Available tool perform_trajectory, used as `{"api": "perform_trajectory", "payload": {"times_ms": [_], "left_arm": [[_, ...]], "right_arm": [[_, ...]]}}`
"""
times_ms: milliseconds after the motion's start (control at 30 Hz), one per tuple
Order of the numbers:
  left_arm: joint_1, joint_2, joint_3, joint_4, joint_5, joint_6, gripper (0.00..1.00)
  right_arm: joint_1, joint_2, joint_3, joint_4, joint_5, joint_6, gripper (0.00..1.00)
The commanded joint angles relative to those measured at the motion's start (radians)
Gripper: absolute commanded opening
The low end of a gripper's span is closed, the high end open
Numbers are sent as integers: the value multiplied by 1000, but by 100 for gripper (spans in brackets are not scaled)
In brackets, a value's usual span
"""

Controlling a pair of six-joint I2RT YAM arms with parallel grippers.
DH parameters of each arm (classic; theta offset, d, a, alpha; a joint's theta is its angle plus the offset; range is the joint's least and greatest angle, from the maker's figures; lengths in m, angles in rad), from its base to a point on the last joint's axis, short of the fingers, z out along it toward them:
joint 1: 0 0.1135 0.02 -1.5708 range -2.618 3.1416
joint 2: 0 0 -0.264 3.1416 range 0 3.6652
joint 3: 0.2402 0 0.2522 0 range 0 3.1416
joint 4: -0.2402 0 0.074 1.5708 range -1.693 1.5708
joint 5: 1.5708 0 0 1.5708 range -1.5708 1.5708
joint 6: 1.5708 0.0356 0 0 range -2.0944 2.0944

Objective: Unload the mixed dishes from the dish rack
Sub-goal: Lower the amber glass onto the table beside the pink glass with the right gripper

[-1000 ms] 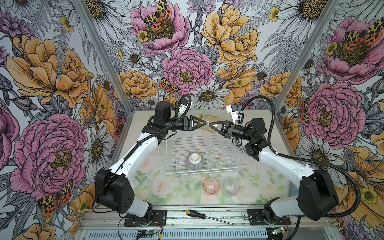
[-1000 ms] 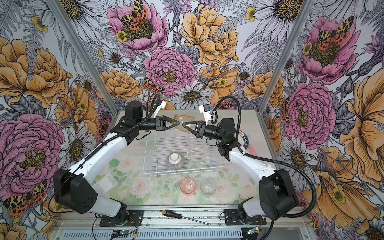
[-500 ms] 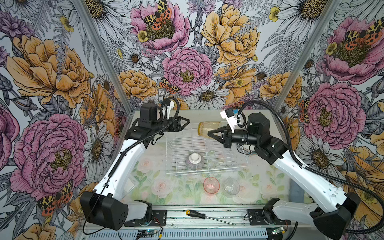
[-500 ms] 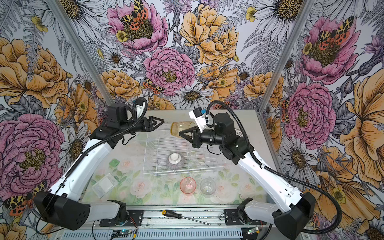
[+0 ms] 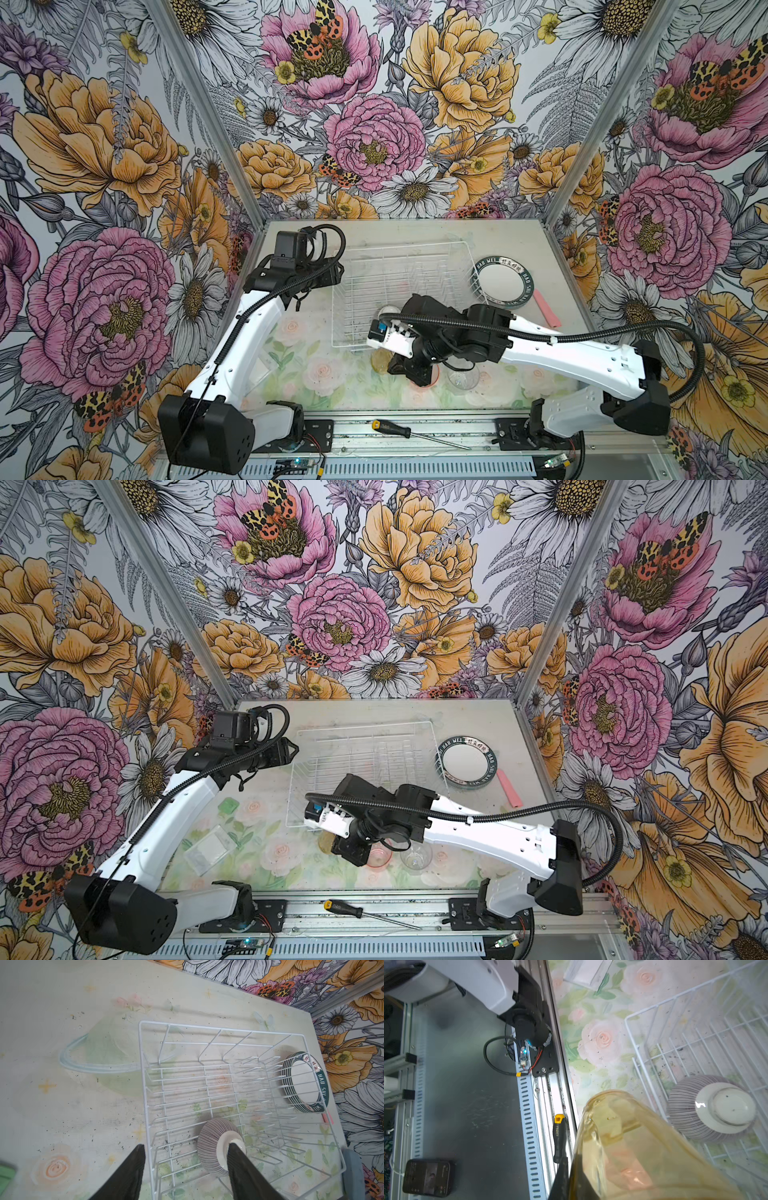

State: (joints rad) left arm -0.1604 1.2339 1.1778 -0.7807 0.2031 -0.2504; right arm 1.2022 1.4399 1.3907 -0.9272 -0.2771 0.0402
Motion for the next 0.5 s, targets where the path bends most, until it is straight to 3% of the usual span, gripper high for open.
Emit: {"api": "perform_trajectory", "payload": {"times_ms": [0, 267, 467], "left_arm": [[8, -50, -15, 47, -29, 16, 65], [33, -90, -93, 102, -6, 18, 66], [38, -72, -149, 134, -5, 25, 66]], "right_arm": [[63, 75, 62, -95, 134, -73, 0], [148, 263, 136, -167, 268, -101, 0], [148, 338, 148, -173, 285, -122, 0]]}}
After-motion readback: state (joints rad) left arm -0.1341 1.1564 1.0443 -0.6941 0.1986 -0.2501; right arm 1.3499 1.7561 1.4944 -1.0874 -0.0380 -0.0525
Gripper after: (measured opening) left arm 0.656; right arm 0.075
